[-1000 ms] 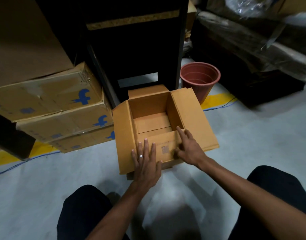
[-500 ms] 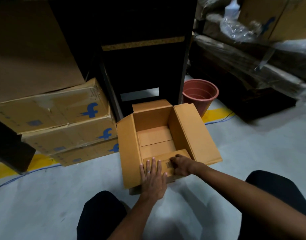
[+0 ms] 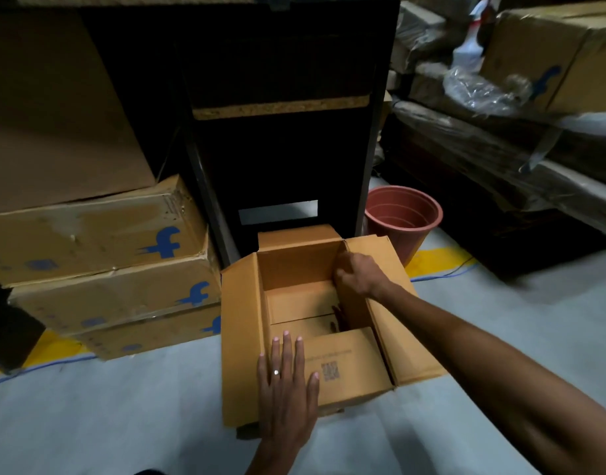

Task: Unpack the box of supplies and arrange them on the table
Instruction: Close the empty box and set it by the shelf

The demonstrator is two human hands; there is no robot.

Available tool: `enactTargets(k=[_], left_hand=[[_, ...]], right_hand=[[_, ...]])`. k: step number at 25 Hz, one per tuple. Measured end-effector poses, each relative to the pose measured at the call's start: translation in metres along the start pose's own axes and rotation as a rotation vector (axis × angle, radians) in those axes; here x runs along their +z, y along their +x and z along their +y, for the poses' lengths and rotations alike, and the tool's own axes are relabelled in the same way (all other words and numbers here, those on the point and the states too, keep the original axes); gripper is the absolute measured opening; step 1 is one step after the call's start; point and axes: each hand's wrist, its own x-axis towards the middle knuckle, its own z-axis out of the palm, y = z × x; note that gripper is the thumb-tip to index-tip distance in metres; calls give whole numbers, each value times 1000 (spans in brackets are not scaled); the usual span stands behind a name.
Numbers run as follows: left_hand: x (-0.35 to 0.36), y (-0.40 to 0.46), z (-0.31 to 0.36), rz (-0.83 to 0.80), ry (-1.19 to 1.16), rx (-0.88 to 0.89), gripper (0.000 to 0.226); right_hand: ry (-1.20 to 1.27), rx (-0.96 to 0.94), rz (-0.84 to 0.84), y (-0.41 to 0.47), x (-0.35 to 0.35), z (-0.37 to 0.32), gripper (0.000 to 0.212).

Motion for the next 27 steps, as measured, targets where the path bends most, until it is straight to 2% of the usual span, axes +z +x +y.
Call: enactTargets(k=[2, 5, 14, 16, 22, 27], left_hand=[[2, -1, 0, 20, -9, -4, 68], [6, 1, -3, 48, 0, -19, 69], [22, 10, -3, 103, 149, -59, 64], [24, 11, -4, 109, 149, -60, 66], [24, 12, -4, 146, 103, -47, 70], [19, 10, -4, 130, 57, -26, 79]], right_hand=[[-77, -26, 40, 30, 7, 5, 51], [-215, -30, 6, 62, 19, 10, 72], [-262, 17, 28, 104, 41, 11, 107], [-195, -9, 48, 102, 46, 15, 107], [225, -75, 171, 98, 43, 22, 105], [498, -119, 307, 84, 37, 16, 130]])
